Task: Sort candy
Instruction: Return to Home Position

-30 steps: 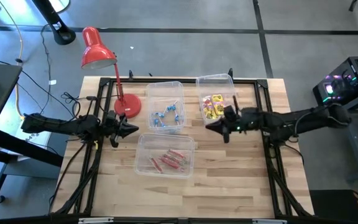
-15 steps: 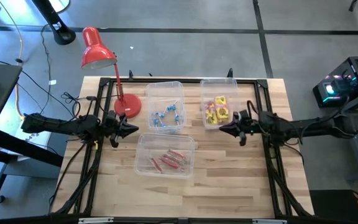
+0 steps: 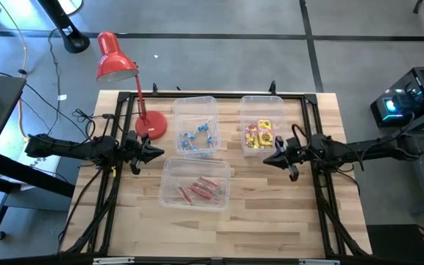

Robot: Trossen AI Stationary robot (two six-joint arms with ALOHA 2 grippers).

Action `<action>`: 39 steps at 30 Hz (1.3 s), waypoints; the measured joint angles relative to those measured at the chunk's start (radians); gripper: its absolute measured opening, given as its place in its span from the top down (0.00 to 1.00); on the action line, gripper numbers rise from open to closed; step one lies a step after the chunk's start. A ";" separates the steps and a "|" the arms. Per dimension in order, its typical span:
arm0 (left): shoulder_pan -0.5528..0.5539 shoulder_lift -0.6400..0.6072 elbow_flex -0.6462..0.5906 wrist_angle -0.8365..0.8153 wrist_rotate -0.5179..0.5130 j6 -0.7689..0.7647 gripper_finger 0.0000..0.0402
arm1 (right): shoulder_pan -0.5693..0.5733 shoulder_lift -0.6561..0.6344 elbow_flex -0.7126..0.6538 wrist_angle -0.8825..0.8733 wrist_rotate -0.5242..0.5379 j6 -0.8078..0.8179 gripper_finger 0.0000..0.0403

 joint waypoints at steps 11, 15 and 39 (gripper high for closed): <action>0.000 0.000 0.000 0.000 0.000 0.000 1.00 | 0.095 0.000 0.002 -0.205 0.102 -0.181 1.00; 0.000 0.000 0.000 0.000 0.000 0.000 1.00 | 0.096 -0.001 0.001 -0.121 0.114 -0.346 1.00; 0.000 0.000 0.000 0.000 0.000 0.000 1.00 | 0.331 0.002 0.108 -0.422 -0.044 -0.260 1.00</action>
